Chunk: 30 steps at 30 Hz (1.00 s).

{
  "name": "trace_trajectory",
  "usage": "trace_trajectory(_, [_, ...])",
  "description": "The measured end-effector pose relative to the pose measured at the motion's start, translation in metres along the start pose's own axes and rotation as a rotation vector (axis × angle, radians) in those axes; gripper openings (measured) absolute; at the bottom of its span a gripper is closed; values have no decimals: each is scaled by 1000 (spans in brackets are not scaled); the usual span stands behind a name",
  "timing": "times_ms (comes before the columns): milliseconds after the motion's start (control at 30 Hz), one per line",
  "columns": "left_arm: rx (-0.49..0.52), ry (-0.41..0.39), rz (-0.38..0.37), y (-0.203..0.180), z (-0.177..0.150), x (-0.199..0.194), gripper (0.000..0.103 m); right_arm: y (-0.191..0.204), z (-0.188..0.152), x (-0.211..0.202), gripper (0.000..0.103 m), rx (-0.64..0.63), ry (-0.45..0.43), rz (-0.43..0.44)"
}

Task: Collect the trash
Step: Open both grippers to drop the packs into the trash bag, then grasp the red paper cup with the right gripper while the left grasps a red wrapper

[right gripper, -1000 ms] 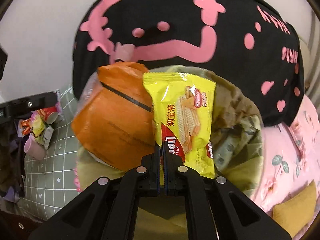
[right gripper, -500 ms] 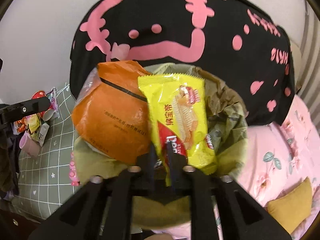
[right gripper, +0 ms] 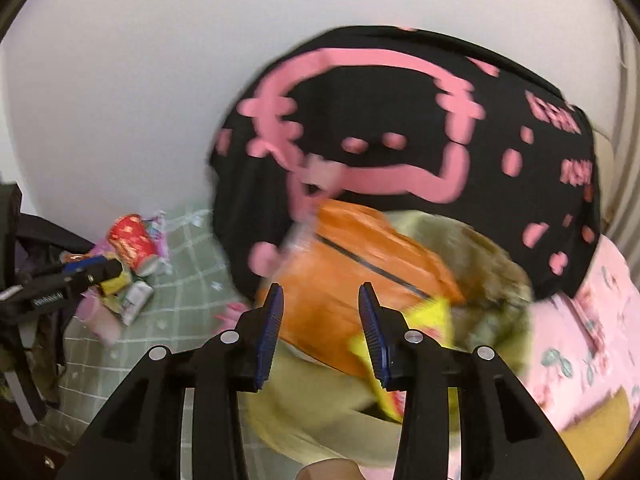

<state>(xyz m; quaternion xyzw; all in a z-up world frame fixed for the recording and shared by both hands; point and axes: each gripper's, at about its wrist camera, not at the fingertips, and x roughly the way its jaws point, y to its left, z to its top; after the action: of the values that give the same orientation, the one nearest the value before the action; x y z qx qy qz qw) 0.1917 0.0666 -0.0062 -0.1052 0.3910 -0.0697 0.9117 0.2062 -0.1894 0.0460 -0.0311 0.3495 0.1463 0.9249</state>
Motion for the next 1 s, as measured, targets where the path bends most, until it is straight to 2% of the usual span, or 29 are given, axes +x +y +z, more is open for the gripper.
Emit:
trace_trajectory(133, [-103,-14,129,57,-6,-12,48,40,7,21,37,-28,7,64])
trace_trajectory(367, [-195,-39,244,128,-16,-38,48,106,1,57,37,-86,40,157])
trace_trajectory(600, [-260,-79,279,181,-24,-51,48,157,3,88,38,-128,48,218])
trace_trajectory(733, [-305,-65,288,201,-26,-49,48,184,5,106,47,-186,55,257])
trace_trajectory(867, [-346,-54,287,215,-26,-50,48,216,11,126,48,-305,75,356])
trace_trajectory(933, [-329,-51,325,216,-24,-52,48,231,17,137,48,-385,45,354])
trace_trajectory(1000, [-333,-41,329,220,-24,-58,48,239,23,151,48,-407,57,381])
